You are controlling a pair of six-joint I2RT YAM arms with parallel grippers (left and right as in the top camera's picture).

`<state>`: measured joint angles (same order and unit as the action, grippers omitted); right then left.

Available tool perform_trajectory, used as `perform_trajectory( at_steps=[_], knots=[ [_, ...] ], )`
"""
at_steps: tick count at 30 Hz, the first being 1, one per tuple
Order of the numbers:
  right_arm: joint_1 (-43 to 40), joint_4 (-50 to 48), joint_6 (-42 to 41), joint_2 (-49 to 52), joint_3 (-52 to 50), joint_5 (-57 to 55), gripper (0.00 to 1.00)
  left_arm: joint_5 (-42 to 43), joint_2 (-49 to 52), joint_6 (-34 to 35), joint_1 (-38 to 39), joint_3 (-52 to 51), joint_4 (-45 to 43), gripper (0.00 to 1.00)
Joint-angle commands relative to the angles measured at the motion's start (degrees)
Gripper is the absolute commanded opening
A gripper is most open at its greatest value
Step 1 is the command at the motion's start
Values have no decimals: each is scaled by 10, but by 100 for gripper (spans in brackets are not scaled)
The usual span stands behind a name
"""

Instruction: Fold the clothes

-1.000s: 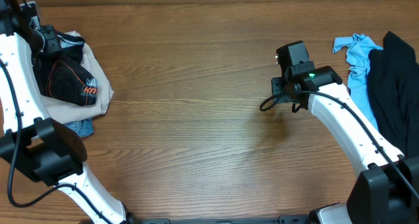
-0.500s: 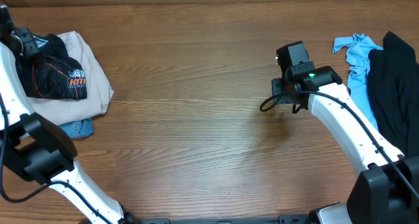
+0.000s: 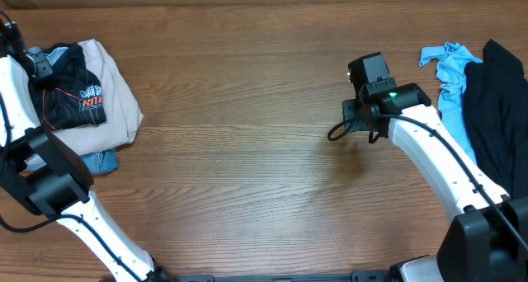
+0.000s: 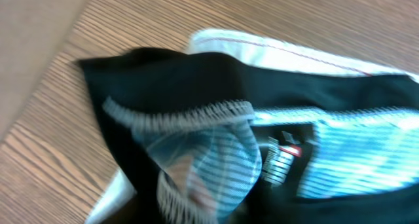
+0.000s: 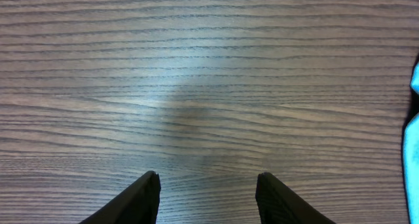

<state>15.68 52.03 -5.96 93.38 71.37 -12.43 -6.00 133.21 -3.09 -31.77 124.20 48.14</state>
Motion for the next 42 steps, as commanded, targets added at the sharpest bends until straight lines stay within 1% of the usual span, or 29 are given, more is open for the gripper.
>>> perform_trajectory(
  at_steps=[1, 4, 8, 13, 14, 15, 17, 18, 21, 22, 24, 30, 32, 33, 35, 37, 40, 42],
  knots=[
    [-3, -3, -2, -14, 11, -4, 51, -26, 6, 24, -20, 5, -10, 100],
    [-3, -2, -2, -14, 11, -4, 51, -7, 5, 67, -35, 5, 5, 100],
    [-3, -2, -2, -14, 11, -4, 51, 91, -26, 65, -45, 5, 12, 100],
    [-3, -2, -2, -14, 11, -4, 51, 165, -104, 66, -42, 5, 26, 100],
    [-3, -2, -2, -14, 11, -4, 51, 194, -134, 65, -39, 5, 57, 100],
    [-3, -2, -2, -14, 11, -4, 51, 200, -149, 65, -38, 5, 83, 100],
    [-3, -2, -2, -14, 11, -4, 51, 186, -174, 65, -37, 5, 169, 100],
    [-3, 0, -2, -14, 11, -4, 51, 167, -178, 72, -37, 5, 246, 100],
    [-3, 6, -2, -14, 11, -4, 51, 98, -167, 121, -36, 1, 357, 100],
    [-3, 8, -2, -14, 11, -4, 51, 76, -164, 133, -36, -7, 373, 100],
    [-3, 10, -2, -14, 11, -4, 51, 67, -164, 177, -42, -39, 363, 100],
    [-3, 10, -2, -14, 11, -4, 52, 70, -164, 212, -84, -103, 299, 100],
    [-3, 10, -2, -14, 11, -4, 51, 79, -164, 215, -99, -122, 273, 100],
    [-3, 10, -2, -14, 11, -4, 52, 93, -164, 214, -112, -144, 240, 100],
    [-3, 10, -2, -14, 11, -4, 52, 101, -164, 213, -122, -166, 203, 100],
    [-3, 10, -2, -14, 11, -4, 52, 101, -164, 208, -124, -197, 158, 100],
    [-3, 10, -2, -14, 11, -4, 51, 107, -164, 206, -124, -232, 116, 100],
    [-3, 10, -2, -14, 11, -4, 52, 135, -164, 193, -123, -257, 78, 100]
  ],
)
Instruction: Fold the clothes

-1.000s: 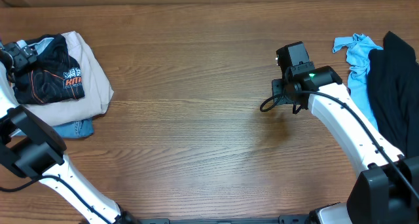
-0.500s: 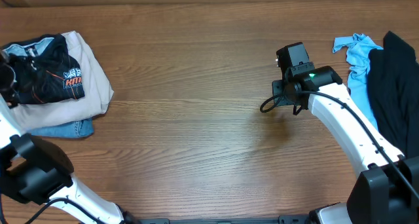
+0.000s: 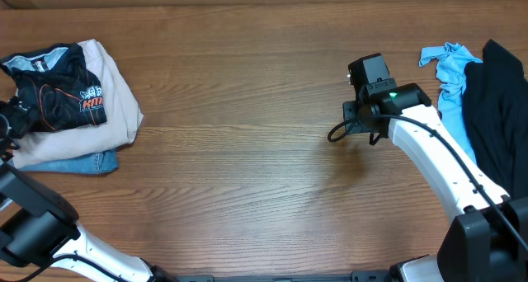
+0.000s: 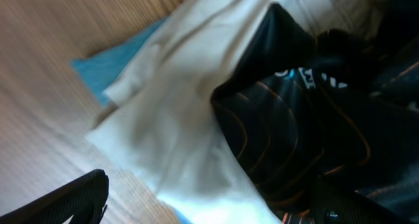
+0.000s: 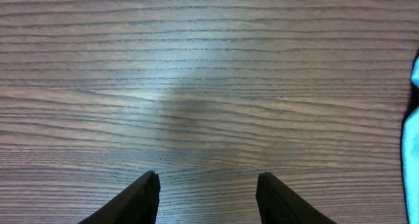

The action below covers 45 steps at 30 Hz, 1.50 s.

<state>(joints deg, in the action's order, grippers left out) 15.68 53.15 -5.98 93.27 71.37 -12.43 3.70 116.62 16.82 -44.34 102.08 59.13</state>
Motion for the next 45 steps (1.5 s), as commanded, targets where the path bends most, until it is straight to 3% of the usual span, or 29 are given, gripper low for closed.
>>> perform_trajectory(
  at_steps=[1, 11, 22, 27, 33, 45],
  knots=[
    [-3, -1, -2, -13, 11, -4, 51, 64, 2, -17, 2, -52, -57, 100],
    [-3, -1, -2, -13, 11, -4, 52, 200, 2, -53, 2, -72, -128, 100],
    [-3, -1, -2, -13, 11, 3, 51, 238, 2, -30, -7, -71, -103, 95],
    [-3, -1, -2, -13, 11, 5, 52, 236, 2, -31, -13, -71, -99, 96],
    [-3, -1, -2, -13, 11, 5, 52, 108, 2, -31, -14, -71, -101, 100],
    [-3, 1, -2, -13, 11, 5, 51, 159, 3, -61, -12, -72, -145, 98]
  ],
)
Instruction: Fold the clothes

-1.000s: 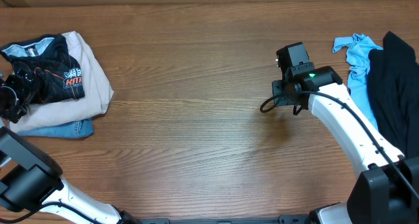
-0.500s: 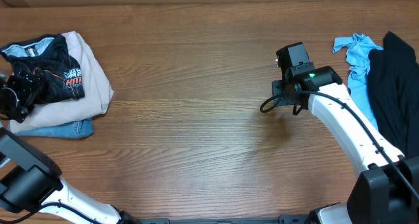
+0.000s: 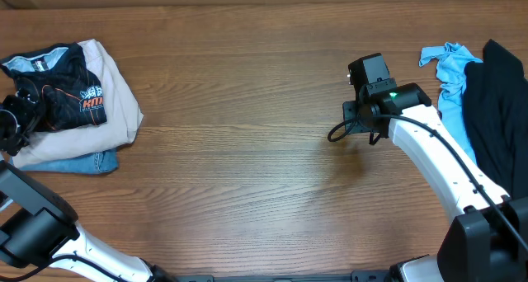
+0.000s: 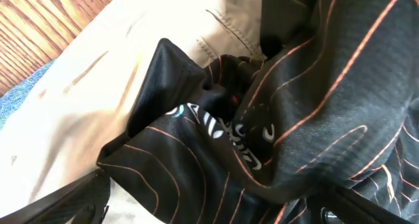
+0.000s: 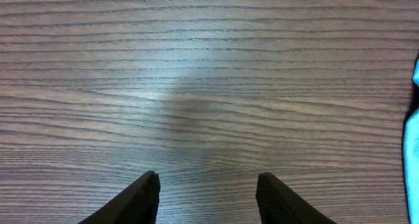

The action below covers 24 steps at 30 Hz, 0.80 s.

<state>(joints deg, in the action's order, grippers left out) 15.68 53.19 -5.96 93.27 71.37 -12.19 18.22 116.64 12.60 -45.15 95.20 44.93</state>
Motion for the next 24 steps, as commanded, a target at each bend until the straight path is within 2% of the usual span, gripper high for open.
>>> perform_trajectory(
  at_steps=[1, 5, 10, 12, 13, 14, 15, 16, 20, 24],
  knots=[
    [-3, 1, -3, -13, 11, 3, 52, 14, 3, -19, -3, -3, -7, 98],
    [-3, 1, -3, -13, 11, 3, 51, 12, 3, -26, 2, -5, -13, 96],
    [-3, 2, -3, -13, 11, 3, 51, 13, 3, -36, 8, -43, -48, 81],
    [-3, 2, -3, -13, 11, 3, 52, 13, 3, -36, 8, -50, -48, 57],
    [-3, 2, -3, -13, 11, 3, 51, 14, 3, -36, 8, -50, -46, 41],
    [-3, 2, -3, -13, 11, 3, 51, 17, 2, -34, 7, -50, -42, 31],
    [-3, 1, -3, -13, 11, 3, 51, 26, 1, -33, 7, -49, -33, 9],
    [-3, 1, -3, -13, 11, 3, 51, 35, 0, -29, 5, -49, -26, 4],
    [-3, 2, -3, -13, 11, 3, 51, 73, -23, -9, 1, -46, 31, 4],
    [-3, 1, -3, -13, 11, 3, 51, 71, -75, 9, 0, -43, 93, 4]
  ],
)
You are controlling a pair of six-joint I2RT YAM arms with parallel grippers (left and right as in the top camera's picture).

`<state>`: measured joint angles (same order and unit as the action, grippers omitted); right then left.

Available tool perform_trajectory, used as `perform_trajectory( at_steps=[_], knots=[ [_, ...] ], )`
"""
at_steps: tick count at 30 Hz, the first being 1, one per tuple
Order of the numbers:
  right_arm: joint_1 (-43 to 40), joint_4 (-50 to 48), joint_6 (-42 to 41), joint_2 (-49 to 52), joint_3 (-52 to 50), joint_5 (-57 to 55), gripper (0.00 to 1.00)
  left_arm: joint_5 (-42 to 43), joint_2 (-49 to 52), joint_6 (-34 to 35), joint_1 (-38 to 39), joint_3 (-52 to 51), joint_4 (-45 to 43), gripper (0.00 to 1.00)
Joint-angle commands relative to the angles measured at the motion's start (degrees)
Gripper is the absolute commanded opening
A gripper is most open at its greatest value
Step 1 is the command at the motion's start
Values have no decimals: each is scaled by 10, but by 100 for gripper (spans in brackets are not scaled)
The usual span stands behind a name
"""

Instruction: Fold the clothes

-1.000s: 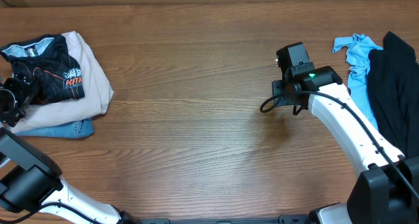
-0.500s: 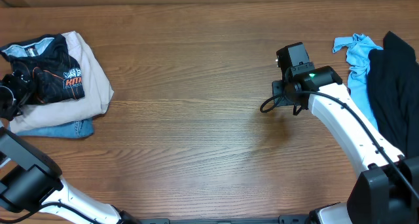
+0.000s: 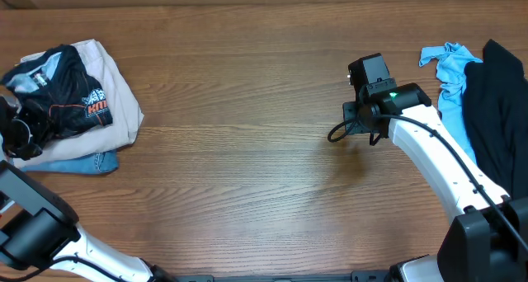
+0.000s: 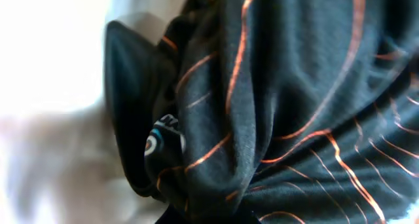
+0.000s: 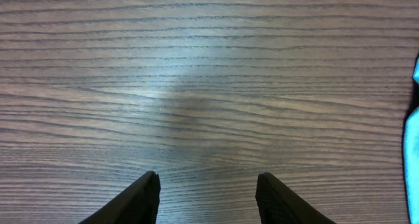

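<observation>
A black jersey with orange lines [image 3: 70, 96] lies on top of a beige garment [image 3: 120, 96] at the table's far left. My left gripper [image 3: 18, 133] is at the pile's left edge and is shut on a bunched fold of the jersey [image 4: 275, 106]. The pinch sits at the bottom of the left wrist view, where the left gripper [image 4: 209, 214] is almost buried in cloth. My right gripper [image 3: 359, 121] hangs right of centre. In its wrist view the right gripper [image 5: 206, 175] is open over bare wood.
Blue denim [image 3: 97, 161] pokes out under the beige garment. At the far right lie a light blue garment [image 3: 450, 72] and a black one [image 3: 499, 109]. The light blue cloth [image 5: 412, 145] touches the right wrist view's edge. The wooden table [image 3: 247, 150] lies between the two piles.
My left gripper was open with its fingers spread over the black jersey. Now it is shut on a fold of it, and the jersey is drawn toward the pile's left edge. The right arm is unmoved.
First my left wrist was over the jersey's collar at the pile's far side. Then it was at the pile's left side, open. Then it stood open close over the jersey, and now it grips the jersey. The right gripper stayed open over the wood throughout.
</observation>
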<state>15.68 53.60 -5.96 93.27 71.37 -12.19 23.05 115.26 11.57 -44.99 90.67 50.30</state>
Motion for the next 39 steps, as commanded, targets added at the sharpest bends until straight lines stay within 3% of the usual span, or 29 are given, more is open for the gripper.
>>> perform_trajectory(
  at_steps=[1, 2, 3, 4, 6, 7, 8, 16, 19, 20, 22, 23, 27, 29, 31, 36, 39],
  knots=[
    [-3, -3, -3, -13, 11, 3, 51, 12, -79, 19, -1, 2, 59, 4],
    [-3, -3, -3, -13, 11, 3, 51, -8, -95, 19, -1, 2, 71, 5],
    [-3, -2, -3, -13, 11, 3, 51, -35, -109, 19, -1, 2, 80, 13],
    [-3, -3, -3, -13, 11, 3, 51, -64, -121, 19, 0, 2, 86, 31],
    [-3, -3, -3, -13, 11, 3, 52, -71, -124, 20, 0, 2, 91, 59],
    [-3, -2, -3, -13, 11, 3, 51, -69, -122, 23, 0, 2, 95, 90],
    [-3, -1, -3, -13, 11, 4, 51, -69, -122, 24, 0, 2, 96, 100],
    [-3, 7, -2, -13, 11, 7, 51, -49, -123, 26, 1, 2, 86, 100],
    [-3, 7, -2, -13, 11, 7, 51, -52, -122, 21, 1, 2, 31, 100],
    [-3, 7, -2, -13, 11, 7, 51, -56, -122, 21, 1, 2, 8, 85],
    [-3, 7, -3, -13, 11, 7, 51, -64, -118, 10, 1, 2, -28, 23],
    [-3, 7, -2, -13, 11, 7, 51, -74, -111, 5, 0, 2, -45, 14],
    [-3, 7, -3, -13, 11, 7, 52, -69, -75, 2, 1, 2, -50, 4],
    [-3, 7, -2, -13, 11, 7, 52, -65, -50, 2, 5, 2, -54, 4],
    [-3, 7, -2, -13, 11, 7, 52, -67, -28, 0, 13, 2, -74, 13],
    [-3, 7, -3, -13, 11, 7, 52, -69, 10, -9, 21, 2, -127, 13],
    [-3, 7, -3, -13, 11, 14, 51, -69, 34, -9, 28, 2, -189, 29]
  ],
)
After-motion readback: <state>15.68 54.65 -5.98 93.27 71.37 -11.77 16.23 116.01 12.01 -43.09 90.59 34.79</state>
